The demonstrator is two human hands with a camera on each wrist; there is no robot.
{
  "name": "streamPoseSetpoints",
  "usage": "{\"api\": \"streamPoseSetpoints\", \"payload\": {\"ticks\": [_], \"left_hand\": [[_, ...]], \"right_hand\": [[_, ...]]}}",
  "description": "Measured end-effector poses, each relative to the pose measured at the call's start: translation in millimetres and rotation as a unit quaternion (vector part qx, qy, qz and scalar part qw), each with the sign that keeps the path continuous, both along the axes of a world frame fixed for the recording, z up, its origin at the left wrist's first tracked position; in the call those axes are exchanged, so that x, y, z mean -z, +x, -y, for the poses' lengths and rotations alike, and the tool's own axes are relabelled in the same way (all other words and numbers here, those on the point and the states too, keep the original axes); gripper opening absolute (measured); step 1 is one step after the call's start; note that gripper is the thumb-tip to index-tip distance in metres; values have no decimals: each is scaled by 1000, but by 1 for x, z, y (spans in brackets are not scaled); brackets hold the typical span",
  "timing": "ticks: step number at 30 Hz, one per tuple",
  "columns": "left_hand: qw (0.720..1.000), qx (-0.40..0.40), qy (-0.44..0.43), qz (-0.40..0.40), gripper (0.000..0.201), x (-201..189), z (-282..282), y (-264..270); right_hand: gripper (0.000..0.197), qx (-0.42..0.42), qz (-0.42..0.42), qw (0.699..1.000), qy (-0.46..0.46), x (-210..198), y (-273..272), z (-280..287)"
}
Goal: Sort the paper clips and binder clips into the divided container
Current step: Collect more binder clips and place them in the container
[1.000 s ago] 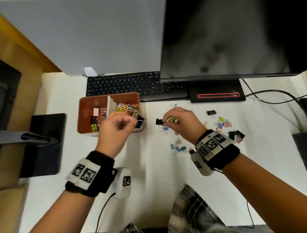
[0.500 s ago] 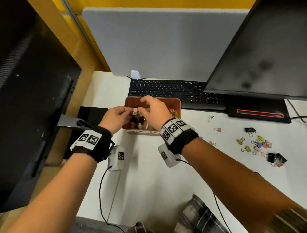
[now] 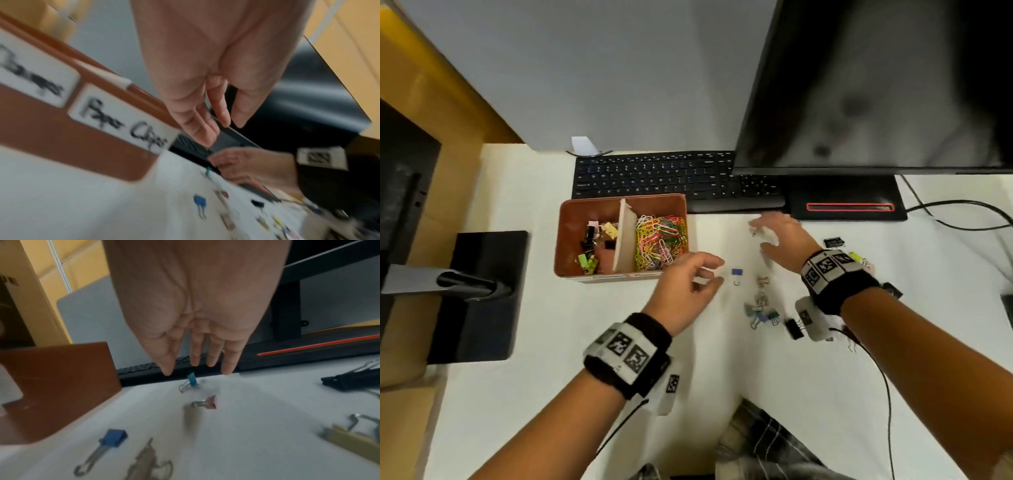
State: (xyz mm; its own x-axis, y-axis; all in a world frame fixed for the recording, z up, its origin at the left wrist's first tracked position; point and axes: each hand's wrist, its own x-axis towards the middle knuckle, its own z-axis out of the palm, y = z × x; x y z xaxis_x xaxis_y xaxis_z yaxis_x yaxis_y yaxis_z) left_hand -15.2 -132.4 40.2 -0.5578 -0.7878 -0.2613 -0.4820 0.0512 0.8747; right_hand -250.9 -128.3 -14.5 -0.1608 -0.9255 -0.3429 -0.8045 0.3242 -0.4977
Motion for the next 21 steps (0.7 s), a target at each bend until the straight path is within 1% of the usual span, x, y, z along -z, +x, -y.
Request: {"api": "streamPoseSetpoints", "payload": {"ticks": [2,3,5,6,9,11,15,18,21], "left_hand": [[998,49,-19,44,35,20,-8,-24],[995,60,-28,68,41,32,-11,-34],[991,57,-42,111,48,48,-11,-44],[990,60,-43,123,49,59,-14,-64],[982,72,-74,160,47,74,-10,-63],[976,84,-99,172,41,83,-8,-62],[976,61,-115,172,27,92,-13,-64],[973,61,-117,191,21,92,-12,-63],[985,67,-81,139,13,87,-11,-59]], "right_hand": [[52,-63,-8,997,51,6,-1,6],[56,-91,-15,993,80,9,-1,6],[62,-135,-29,983,121,13,3,6],[64,-136,-35,981,134,16,-13,-2],[63,-120,-41,987,94,19,-12,-20],[54,-104,-53,992,55,21,-15,-33],[31,-51,-47,997,38,24,-19,-52],[22,-76,-69,994,30,26,-18,-55],[23,-54,-41,997,24,24,-19,-54]]}}
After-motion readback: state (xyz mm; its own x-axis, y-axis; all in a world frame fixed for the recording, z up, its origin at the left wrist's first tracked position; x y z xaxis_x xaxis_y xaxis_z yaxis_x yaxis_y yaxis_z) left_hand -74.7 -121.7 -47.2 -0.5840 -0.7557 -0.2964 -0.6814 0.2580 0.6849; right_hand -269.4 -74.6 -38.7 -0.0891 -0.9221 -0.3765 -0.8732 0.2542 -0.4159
